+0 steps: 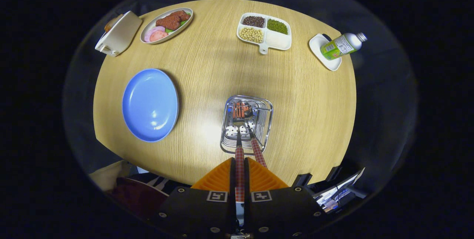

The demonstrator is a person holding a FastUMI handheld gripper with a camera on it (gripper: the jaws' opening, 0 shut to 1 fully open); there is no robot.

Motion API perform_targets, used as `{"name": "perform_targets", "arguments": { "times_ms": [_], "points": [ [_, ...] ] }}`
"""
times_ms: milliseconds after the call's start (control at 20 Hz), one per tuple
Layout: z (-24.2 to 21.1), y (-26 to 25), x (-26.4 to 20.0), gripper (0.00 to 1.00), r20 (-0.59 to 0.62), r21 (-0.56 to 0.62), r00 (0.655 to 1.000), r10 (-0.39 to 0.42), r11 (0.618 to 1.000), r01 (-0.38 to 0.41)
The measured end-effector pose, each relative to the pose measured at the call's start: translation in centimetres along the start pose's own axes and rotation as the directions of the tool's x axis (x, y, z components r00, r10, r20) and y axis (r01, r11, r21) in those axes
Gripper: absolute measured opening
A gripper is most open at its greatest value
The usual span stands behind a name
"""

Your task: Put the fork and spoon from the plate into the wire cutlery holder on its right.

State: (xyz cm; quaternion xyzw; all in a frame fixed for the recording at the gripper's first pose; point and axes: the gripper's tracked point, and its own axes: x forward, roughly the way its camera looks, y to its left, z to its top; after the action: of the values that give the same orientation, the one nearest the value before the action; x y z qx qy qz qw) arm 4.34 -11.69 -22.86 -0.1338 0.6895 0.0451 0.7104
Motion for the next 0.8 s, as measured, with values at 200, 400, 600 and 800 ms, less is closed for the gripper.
{"name": "perform_targets", "arguments": {
  "times_ms": [200, 400, 600, 800],
  "points": [
    [0.5, 0.1, 1.3, 0.09, -0.014, 0.004, 1.0, 0.005, 1.0, -0.005],
    [0.9, 0.7, 1.4, 0.12, 0.008, 0.035, 0.999, 0.048, 0.998, -0.049],
    [1.7, 0.6, 0.1, 0.21, 0.088, 0.083, 0.992, 0.085, 0.992, -0.093],
    [3.0, -0.3, -3.0, 0.41, 0.252, 0.095, 0.963, 0.1, 0.987, -0.128]
  ]
}}
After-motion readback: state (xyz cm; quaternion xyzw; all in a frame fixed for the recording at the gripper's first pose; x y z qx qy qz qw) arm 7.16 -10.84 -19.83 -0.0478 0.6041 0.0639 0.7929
